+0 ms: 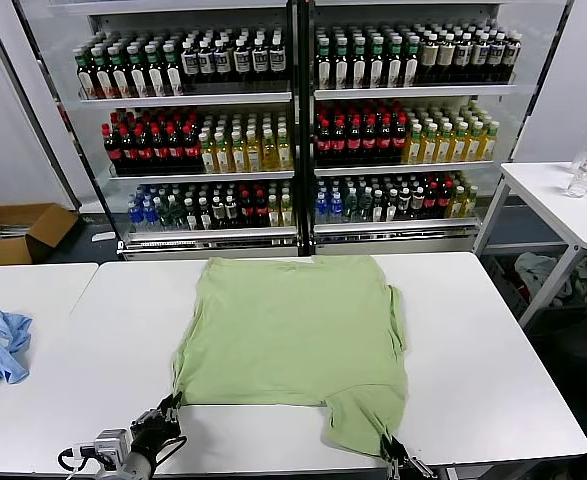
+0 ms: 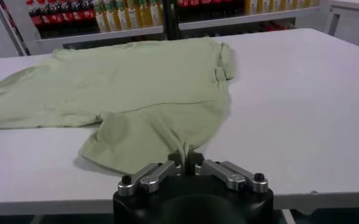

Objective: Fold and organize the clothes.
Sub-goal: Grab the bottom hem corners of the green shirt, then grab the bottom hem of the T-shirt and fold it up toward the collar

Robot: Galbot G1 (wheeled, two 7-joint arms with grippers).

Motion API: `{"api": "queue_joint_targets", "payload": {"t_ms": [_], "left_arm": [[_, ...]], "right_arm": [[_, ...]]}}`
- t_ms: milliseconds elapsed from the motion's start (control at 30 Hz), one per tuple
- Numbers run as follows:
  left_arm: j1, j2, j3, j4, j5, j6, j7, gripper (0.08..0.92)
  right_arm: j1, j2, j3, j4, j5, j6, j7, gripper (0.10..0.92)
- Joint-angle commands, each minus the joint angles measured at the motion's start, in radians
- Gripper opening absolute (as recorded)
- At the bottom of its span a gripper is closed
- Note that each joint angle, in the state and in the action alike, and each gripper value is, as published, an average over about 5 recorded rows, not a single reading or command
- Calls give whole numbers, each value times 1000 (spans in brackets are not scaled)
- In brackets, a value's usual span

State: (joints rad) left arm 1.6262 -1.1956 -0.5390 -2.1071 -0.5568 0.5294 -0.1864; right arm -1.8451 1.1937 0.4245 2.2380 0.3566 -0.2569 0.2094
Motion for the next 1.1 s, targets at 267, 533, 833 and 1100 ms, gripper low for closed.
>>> {"api": "queue_joint_targets", "payload": {"t_ms": [267,533,833,1100], "left_arm": [[-91,60,-74,-136,-143,-38,71,84],[-329,56,31,110,-123,-44,71,84],[-521,44,163,345,-88,-64,50,84],[-502,19,176,340,-44,-67,19,219]], "right_arm": [[210,-109,148,40,180,33,-8,106],[545,-198,-3,-204,204,24,7,106],[846,-193,-188,-479,183,-9,9,106],[891,-151,-250,-501,116,-101,-41,215]]}}
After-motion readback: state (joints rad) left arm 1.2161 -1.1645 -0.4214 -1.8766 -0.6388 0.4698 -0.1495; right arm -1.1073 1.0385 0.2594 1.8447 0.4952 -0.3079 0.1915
